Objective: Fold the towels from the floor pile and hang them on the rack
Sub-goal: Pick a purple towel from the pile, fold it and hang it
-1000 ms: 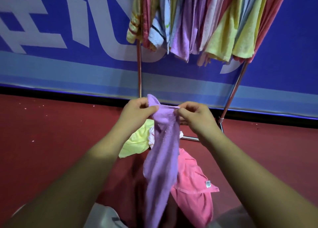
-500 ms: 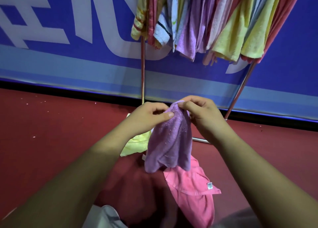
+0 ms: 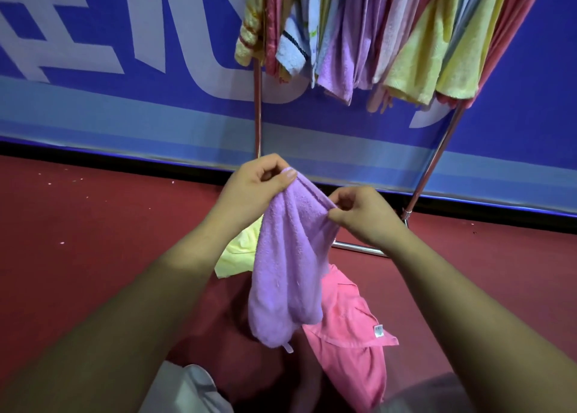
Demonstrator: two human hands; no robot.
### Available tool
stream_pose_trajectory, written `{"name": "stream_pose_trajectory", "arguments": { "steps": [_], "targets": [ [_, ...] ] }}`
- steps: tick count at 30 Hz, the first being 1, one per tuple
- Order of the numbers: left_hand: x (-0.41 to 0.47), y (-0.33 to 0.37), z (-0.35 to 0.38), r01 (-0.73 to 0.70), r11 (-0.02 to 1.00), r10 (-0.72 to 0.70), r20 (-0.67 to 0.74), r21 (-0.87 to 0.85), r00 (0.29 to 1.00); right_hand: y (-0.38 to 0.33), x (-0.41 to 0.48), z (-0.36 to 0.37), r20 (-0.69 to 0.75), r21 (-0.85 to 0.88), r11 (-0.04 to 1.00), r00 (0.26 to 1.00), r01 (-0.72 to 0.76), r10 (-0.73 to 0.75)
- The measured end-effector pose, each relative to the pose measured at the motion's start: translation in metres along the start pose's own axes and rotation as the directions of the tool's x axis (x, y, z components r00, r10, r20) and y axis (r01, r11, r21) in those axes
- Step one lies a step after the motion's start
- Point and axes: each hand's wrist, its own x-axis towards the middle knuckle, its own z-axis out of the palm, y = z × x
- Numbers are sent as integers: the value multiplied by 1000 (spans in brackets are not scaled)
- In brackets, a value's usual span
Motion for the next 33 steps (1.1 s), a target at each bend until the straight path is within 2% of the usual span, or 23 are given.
{"name": "stream_pose_trajectory", "arguments": {
  "steps": [3, 5, 7, 8, 9, 10, 13, 15, 18, 21, 23, 25, 27, 28, 29, 31, 33],
  "targets": [
    [-2, 2, 4, 56, 994, -61, -44, -94, 997, 11, 3, -1, -29, -195, 981, 999, 6, -12],
    [0, 4, 3, 104, 985, -126, -160, -138, 979, 21, 3, 2, 20, -187, 980, 997, -65, 70],
    [4, 3, -5, 163, 984, -179, -285, -76, 942, 25, 2, 2, 73, 139, 974, 983, -177, 168],
    [5, 2, -9, 183, 981, -193, -289, -59, 938, 23, 1, 1, 91, 307, 930, 979, -201, 181],
    [4, 2, -11, 184, 981, -195, -243, -66, 950, 20, 1, 1, 101, 418, 891, 983, -179, 150],
    [3, 2, -11, 170, 982, -181, -160, -80, 970, 15, 1, 3, 102, 441, 889, 991, -121, 85],
    [-1, 9, -2, 149, 982, -134, 128, -116, 983, -4, -4, 17, 178, 411, 911, 977, 35, -118],
    [-3, 13, 3, 159, 976, -127, 207, -149, 970, -9, -5, 27, 214, 361, 928, 960, 96, -183],
    [-4, 15, 2, 142, 967, -111, 152, -213, 982, -4, -3, 33, 193, 232, 967, 969, 107, -153],
    [-3, 11, -6, 131, 948, -117, 67, -290, 991, 9, 0, 32, 171, -51, 997, 984, 52, -43],
    [1, 5, -11, 168, 948, -186, -42, -270, 982, 18, 1, 27, 188, -191, 982, 982, 8, 28],
    [6, -3, -14, 267, 945, -302, -189, -192, 934, 23, 3, 19, 182, -167, 985, 981, -36, 67],
    [9, -14, -17, 356, 934, -340, -257, 17, 905, 21, 3, 11, 144, -77, 995, 987, -57, 67],
    [9, -15, -17, 370, 920, -333, -235, 133, 913, 16, 2, 7, 122, -11, 998, 991, -55, 56],
    [8, -16, -16, 350, 920, -320, -177, 178, 931, 10, 0, 5, 104, 53, 998, 994, -41, 36],
    [4, -11, -6, 295, 953, -300, 55, 72, 952, -4, -6, 3, 110, 146, 989, 993, 21, -38],
    [-3, -9, 8, 300, 954, -290, 272, 4, 917, -15, -12, 5, 161, 198, 977, 980, 82, -115]
  ]
}}
